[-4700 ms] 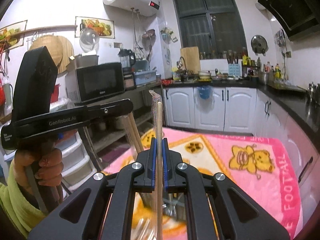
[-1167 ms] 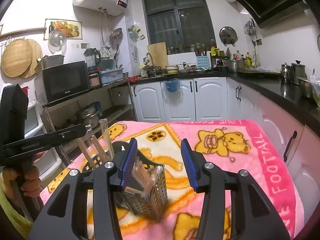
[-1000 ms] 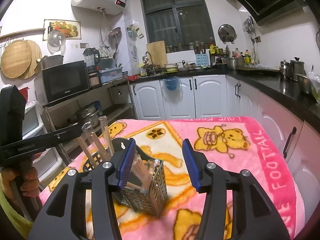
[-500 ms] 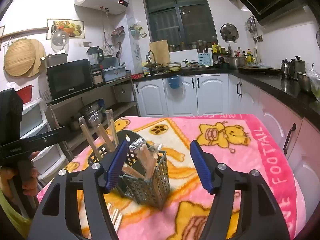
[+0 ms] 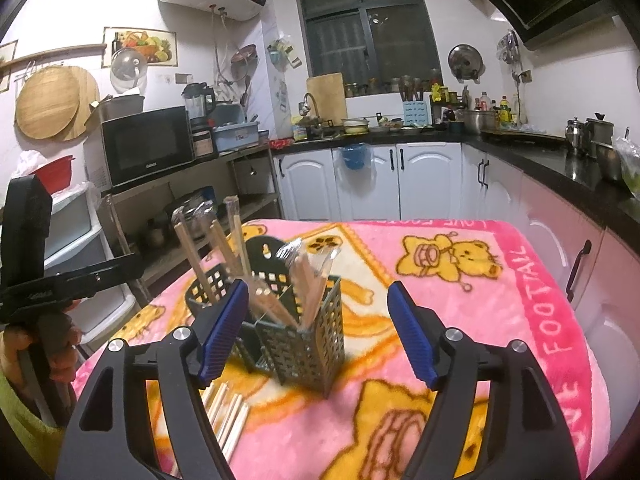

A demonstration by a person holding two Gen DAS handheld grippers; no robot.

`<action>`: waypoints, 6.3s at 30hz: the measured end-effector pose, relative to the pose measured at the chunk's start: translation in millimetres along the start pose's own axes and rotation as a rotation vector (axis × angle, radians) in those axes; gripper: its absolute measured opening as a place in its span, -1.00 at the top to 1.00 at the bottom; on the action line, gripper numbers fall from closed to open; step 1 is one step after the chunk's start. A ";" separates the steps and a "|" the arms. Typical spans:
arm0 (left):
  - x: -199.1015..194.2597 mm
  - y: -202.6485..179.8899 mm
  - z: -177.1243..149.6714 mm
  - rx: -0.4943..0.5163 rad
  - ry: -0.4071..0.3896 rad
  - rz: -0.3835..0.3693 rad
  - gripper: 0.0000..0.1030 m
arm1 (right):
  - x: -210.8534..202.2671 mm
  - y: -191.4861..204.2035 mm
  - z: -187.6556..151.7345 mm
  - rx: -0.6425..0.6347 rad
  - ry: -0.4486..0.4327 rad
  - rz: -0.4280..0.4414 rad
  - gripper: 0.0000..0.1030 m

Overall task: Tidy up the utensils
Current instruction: 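Withdraw both tools from the caddy back over the wrapped chopsticks, then lower the left gripper toward another wrapped chopstick beside the caddy, then close the left gripper on the wrapped chopstick and lift it, then raise the held chopstick above the green caddy with the left gripper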

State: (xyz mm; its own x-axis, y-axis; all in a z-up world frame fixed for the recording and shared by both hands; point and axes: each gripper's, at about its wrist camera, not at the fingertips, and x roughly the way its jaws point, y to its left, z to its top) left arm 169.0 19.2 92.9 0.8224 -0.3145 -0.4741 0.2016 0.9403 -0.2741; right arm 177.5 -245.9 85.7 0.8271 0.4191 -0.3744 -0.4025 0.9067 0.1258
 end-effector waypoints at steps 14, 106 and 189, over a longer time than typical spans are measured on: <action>-5.9 1.4 -23.2 0.011 0.043 0.029 -0.79 | 3.1 17.3 -24.0 -0.011 0.077 0.056 -0.35; 79.8 66.9 -91.5 -0.162 0.416 0.000 0.82 | 131.2 55.0 -67.0 -0.134 0.562 0.298 0.72; -29.3 -49.6 76.0 0.114 -0.147 -0.147 0.87 | -34.2 36.6 95.8 -0.068 -0.196 0.220 0.88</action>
State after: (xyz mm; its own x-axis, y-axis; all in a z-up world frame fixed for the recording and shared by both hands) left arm 175.3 -8.3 184.0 0.8467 -0.4351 -0.3064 0.3772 0.8968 -0.2310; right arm 172.0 -222.6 191.1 0.7741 0.6126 -0.1597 -0.6008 0.7904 0.1198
